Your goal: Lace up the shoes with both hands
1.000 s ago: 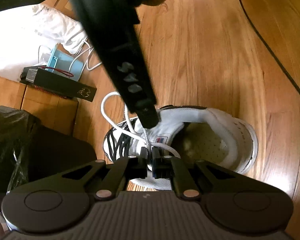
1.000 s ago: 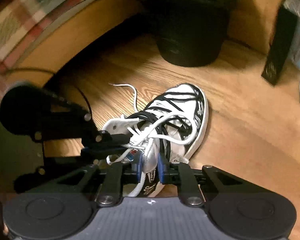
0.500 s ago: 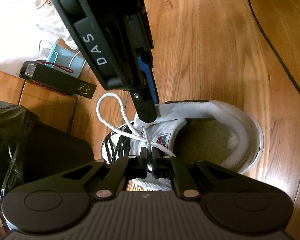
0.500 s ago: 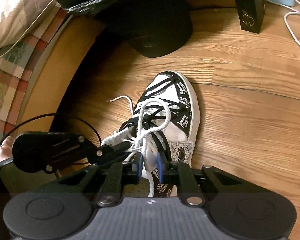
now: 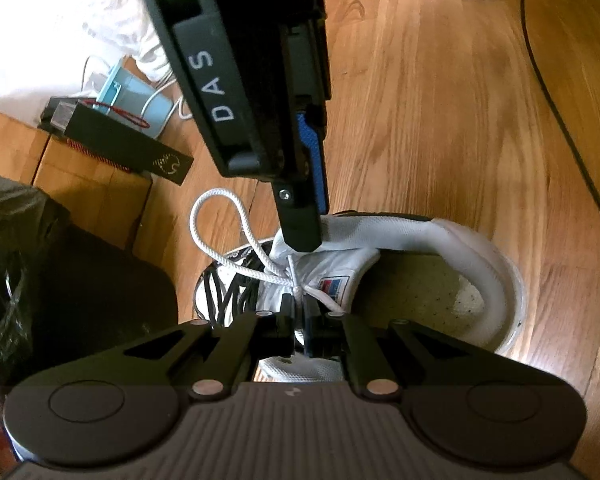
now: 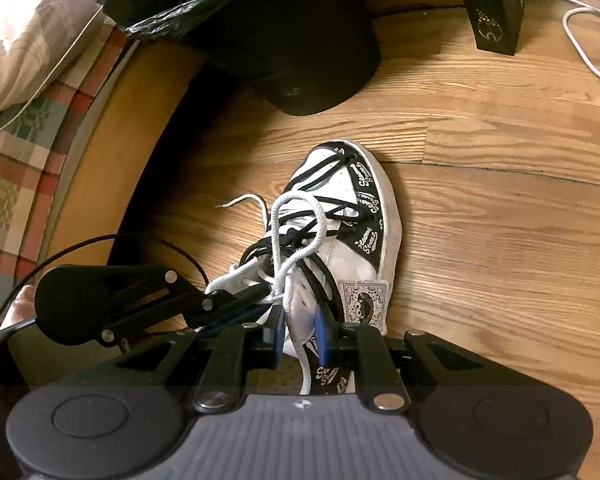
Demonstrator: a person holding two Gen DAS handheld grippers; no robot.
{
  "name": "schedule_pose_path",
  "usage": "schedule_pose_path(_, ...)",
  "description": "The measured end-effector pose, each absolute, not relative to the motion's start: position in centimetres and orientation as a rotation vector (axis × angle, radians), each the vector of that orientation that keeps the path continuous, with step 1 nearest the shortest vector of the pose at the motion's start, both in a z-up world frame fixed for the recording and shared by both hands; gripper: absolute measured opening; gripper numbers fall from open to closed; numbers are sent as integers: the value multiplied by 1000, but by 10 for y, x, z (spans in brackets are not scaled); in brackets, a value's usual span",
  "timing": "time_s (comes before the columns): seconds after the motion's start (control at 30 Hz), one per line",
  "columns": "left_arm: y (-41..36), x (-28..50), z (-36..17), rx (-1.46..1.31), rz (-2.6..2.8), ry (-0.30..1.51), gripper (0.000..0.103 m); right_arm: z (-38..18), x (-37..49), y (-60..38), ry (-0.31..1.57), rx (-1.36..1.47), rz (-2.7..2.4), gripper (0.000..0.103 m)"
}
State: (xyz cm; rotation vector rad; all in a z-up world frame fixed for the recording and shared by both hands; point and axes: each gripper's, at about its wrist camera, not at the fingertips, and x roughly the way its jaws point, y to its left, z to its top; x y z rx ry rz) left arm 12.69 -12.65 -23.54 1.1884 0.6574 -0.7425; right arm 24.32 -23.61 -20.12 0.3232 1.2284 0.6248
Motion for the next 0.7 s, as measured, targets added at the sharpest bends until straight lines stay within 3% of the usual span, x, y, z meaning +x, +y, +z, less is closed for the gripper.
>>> schedule_pose_path(0.7, -129, 137, -232, 1108, -738, 697, 5, -201, 242, -235, 1226, 320, 626, 19)
